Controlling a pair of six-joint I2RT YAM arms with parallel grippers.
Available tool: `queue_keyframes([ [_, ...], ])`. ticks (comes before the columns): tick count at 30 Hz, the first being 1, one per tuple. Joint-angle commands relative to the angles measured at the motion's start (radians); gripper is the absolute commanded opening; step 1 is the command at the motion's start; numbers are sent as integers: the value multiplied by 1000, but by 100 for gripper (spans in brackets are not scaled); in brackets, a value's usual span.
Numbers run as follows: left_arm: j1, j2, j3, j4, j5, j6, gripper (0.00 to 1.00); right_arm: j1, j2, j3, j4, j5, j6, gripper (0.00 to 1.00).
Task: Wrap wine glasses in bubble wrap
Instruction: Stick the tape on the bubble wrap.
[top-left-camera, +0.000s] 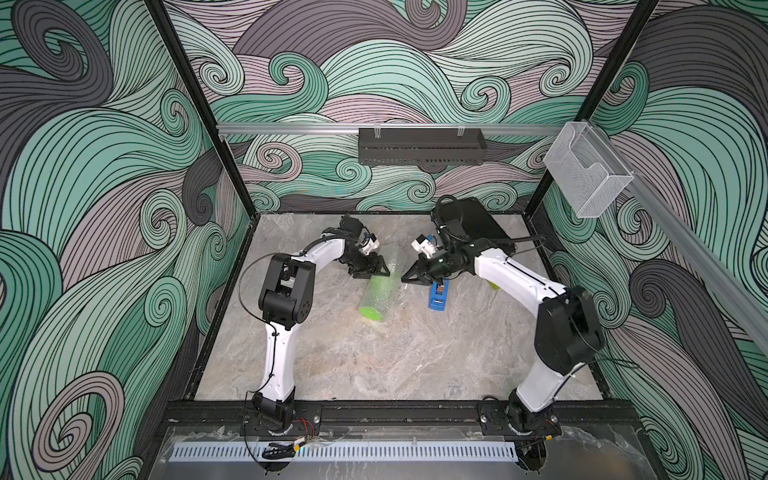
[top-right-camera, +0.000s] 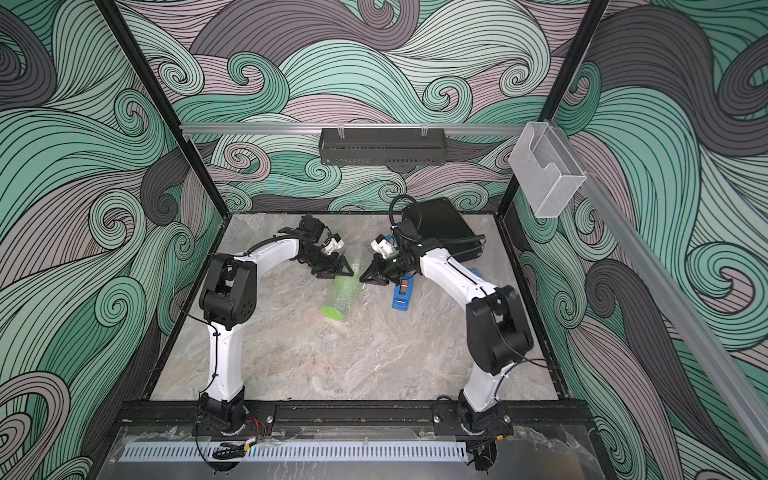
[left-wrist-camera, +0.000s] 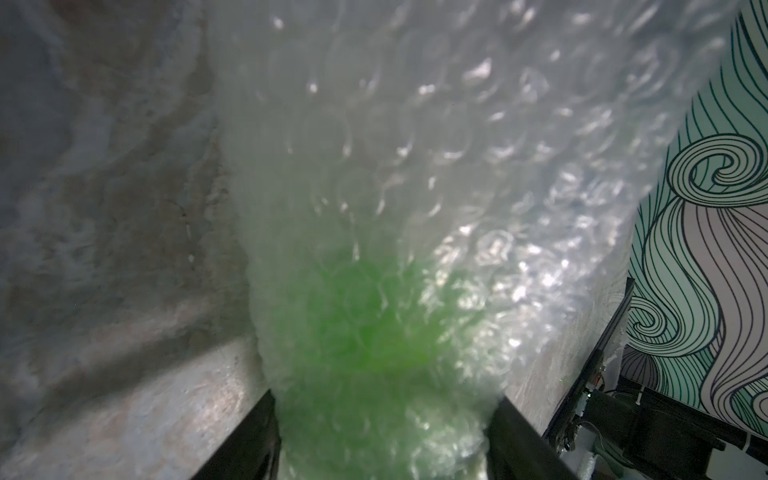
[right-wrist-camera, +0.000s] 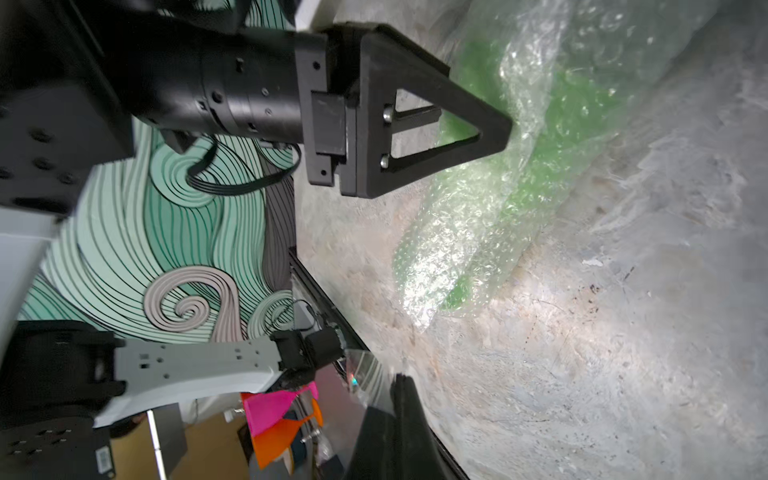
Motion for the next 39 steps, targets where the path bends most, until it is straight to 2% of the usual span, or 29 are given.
queue_keyframes([
  [1, -33, 63, -56, -121, -139, 22, 68, 12, 76, 85, -165, -22, -156, 0],
  [11, -34, 59, -54, -122, -138, 25, 69, 31, 271, 297, -316, 1, -270, 0],
  [39, -33, 54, -51, -122, -102, 24, 68, 40, 597, 658, -504, 73, -344, 0],
])
